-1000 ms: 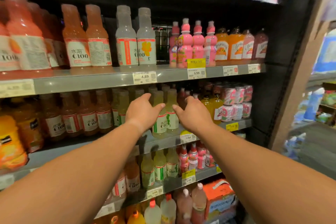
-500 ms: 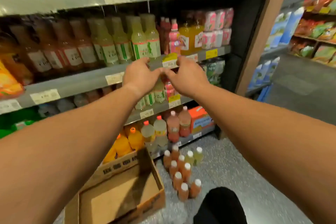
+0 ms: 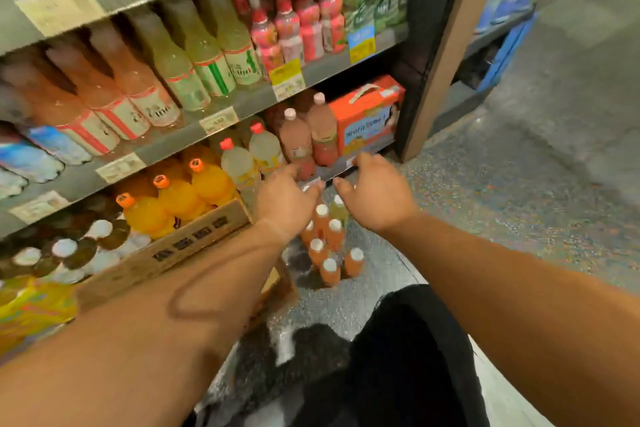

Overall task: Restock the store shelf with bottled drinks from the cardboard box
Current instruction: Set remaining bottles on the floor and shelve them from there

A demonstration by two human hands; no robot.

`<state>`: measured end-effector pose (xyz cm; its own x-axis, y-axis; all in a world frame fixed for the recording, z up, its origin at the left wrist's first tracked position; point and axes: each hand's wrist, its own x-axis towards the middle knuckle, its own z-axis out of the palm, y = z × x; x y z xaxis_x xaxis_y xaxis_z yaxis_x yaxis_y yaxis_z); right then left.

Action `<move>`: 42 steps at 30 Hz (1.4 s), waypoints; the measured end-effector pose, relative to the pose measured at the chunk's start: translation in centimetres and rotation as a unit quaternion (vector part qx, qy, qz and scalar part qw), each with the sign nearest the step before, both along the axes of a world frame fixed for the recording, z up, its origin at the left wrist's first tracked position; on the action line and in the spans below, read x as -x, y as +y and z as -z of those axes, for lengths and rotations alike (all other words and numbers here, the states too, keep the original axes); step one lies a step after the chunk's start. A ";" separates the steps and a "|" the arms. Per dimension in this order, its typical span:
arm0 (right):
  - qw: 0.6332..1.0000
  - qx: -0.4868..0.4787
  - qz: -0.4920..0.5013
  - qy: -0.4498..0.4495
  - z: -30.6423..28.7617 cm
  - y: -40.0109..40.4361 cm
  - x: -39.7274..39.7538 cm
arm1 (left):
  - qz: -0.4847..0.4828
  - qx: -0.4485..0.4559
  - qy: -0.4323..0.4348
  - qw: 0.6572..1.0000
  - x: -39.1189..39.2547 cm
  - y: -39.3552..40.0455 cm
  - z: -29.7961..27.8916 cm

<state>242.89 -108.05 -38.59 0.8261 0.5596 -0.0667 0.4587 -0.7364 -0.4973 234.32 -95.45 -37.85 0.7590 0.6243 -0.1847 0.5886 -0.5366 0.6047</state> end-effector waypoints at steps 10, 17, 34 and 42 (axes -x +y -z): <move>0.991 0.060 0.087 0.077 19.4 -0.9 -9.7 | 0.016 0.054 0.119 0.991 -11.6 0.9 18.0; 0.985 0.070 0.103 0.116 31.6 1.8 -14.3 | 0.095 -0.082 0.210 0.970 -16.9 2.4 28.8; 0.964 -0.008 0.194 0.183 39.9 6.6 -19.2 | 0.195 -0.134 0.262 0.936 -22.8 4.0 35.3; 0.980 -0.069 0.165 0.087 25.7 5.5 -18.4 | 0.109 -0.031 0.089 0.990 -20.6 4.5 22.3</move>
<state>261.27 -102.52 -64.30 0.9467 0.2767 -0.1650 0.1059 -0.7511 -0.6517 254.88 -90.97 -60.17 0.8357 0.4638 -0.2940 0.5490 -0.6957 0.4633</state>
